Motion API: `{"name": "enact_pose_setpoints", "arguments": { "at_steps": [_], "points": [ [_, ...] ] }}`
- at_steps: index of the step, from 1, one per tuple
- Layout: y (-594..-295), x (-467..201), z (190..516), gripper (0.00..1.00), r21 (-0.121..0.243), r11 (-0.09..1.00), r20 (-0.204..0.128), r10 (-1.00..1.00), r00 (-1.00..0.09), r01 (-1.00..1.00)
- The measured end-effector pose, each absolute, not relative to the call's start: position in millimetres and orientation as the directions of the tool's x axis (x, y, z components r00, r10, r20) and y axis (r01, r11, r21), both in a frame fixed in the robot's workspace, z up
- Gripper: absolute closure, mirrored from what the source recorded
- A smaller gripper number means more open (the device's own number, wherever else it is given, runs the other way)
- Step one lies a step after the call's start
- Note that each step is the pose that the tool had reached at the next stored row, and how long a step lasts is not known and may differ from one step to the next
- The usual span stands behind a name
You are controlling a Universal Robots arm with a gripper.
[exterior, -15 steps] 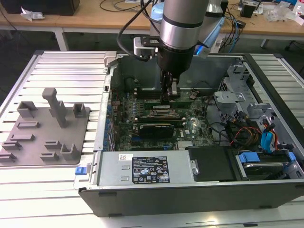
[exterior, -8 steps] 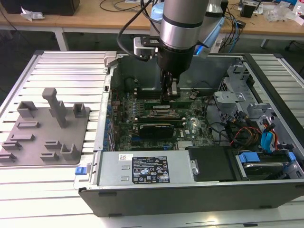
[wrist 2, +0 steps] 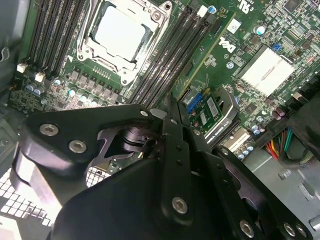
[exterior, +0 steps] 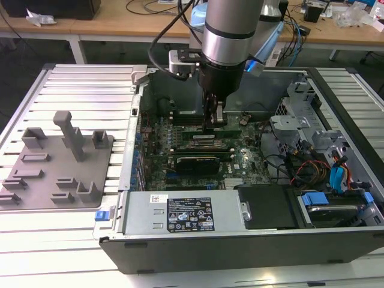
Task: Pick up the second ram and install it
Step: 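Insert the second ram into the second slot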
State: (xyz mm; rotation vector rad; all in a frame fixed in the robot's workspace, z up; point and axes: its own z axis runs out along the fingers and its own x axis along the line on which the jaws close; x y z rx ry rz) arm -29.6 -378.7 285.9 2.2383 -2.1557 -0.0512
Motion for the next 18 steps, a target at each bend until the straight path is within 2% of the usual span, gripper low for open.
{"name": "enact_pose_setpoints", "arguments": {
  "at_steps": [7,18],
  "points": [
    [-379,-31,269,0.91,0.047,-0.032,0.0,-0.999,0.032,-0.998],
    [-377,-32,267,0.91,0.047,-0.029,-0.001,-1.0,0.029,-0.998]
  ]
}}
